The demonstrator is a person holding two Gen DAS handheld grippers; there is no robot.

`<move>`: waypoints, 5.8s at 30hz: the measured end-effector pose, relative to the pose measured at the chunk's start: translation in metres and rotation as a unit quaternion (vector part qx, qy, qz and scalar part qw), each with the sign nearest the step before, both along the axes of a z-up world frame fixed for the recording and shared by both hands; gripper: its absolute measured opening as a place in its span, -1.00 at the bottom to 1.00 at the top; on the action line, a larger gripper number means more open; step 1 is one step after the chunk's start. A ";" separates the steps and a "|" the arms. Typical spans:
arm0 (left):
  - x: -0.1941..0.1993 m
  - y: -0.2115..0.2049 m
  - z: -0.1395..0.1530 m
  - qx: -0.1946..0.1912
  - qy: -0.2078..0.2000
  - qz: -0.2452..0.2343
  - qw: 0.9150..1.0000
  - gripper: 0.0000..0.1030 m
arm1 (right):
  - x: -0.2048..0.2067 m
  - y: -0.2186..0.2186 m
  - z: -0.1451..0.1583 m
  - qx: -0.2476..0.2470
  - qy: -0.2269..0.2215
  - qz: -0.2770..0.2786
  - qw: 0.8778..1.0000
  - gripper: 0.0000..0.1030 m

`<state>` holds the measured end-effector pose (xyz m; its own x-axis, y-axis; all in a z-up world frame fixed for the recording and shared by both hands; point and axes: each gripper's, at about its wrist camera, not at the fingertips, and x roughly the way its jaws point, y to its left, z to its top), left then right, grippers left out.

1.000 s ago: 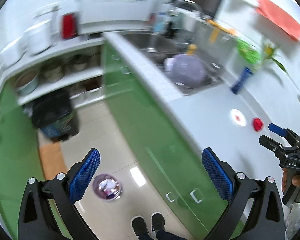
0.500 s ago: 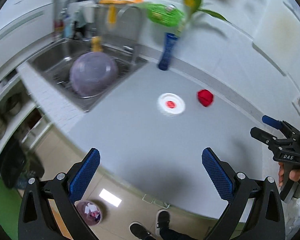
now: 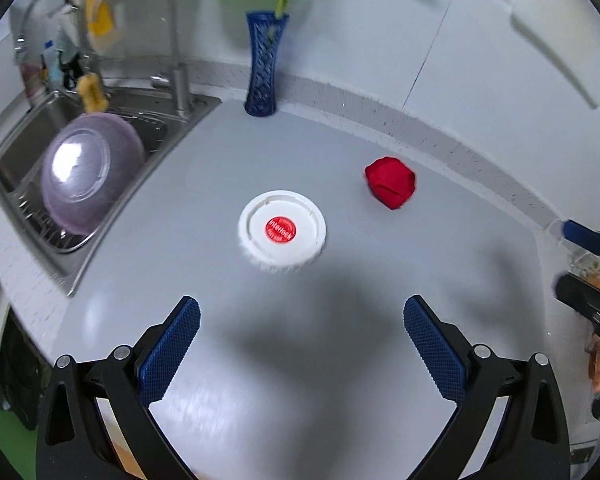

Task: Collect trash

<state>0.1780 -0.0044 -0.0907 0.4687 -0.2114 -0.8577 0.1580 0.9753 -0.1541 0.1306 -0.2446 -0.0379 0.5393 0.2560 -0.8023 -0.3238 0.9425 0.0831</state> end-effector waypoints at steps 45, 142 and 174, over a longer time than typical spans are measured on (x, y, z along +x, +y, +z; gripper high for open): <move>0.086 -0.015 -0.065 0.060 0.028 0.038 0.997 0.81 | 0.081 -0.017 -0.047 -0.015 0.041 0.019 0.999 0.94; -0.474 0.400 -0.329 -0.037 -0.005 0.556 0.830 0.89 | -0.273 0.534 -0.411 -0.053 0.114 0.551 0.825 -0.65; -0.451 0.358 -0.223 -0.034 -0.012 0.524 0.851 0.89 | -0.244 0.507 -0.313 -0.047 0.089 0.500 0.860 0.94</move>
<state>-0.2728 0.3540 -0.3133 0.4476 0.2855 -0.8474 -0.7895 0.5712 -0.2246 -0.1129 0.2620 -0.3505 -0.0456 0.4496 -0.8921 -0.9666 0.2054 0.1530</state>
